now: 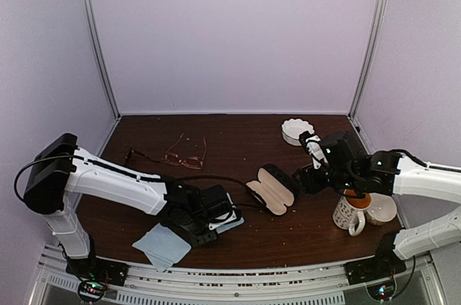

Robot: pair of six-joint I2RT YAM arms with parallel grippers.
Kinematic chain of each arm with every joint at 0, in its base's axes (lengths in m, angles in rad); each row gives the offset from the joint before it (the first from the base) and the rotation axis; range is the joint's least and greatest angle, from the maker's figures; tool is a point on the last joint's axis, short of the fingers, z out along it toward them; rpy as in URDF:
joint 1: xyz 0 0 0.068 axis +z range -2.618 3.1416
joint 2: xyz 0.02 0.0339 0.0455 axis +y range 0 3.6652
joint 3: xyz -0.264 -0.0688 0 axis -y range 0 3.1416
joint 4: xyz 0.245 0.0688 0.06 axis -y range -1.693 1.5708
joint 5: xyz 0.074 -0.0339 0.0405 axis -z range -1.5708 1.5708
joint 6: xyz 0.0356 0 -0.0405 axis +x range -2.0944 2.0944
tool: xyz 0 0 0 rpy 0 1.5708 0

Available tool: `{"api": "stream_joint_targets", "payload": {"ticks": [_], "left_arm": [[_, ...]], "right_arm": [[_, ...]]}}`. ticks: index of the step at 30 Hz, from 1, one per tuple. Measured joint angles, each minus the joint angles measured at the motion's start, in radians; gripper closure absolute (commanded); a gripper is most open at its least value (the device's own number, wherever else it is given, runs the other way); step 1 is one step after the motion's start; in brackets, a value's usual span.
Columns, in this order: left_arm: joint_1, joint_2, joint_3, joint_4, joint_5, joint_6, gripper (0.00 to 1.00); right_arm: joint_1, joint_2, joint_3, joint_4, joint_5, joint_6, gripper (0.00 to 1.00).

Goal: Organize the sunglasses
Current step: Move the glasses cleaning cloth to the center of the board.

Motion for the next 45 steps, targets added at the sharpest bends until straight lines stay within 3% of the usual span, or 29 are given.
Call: {"api": "stream_joint_targets", "payload": {"ticks": [25, 35, 45], "left_arm": [[0.042, 0.036, 0.013, 0.053, 0.058, 0.014, 1.00], [0.039, -0.053, -0.107, 0.129, 0.076, 0.015, 1.00], [0.011, -0.137, -0.172, 0.154, 0.103, 0.013, 1.00]], "right_arm": [[0.011, 0.025, 0.013, 0.021, -0.052, 0.024, 0.42], [0.068, 0.024, 0.017, 0.071, -0.092, -0.094, 0.30], [0.237, 0.023, -0.106, 0.193, -0.187, -0.371, 0.28]]}}
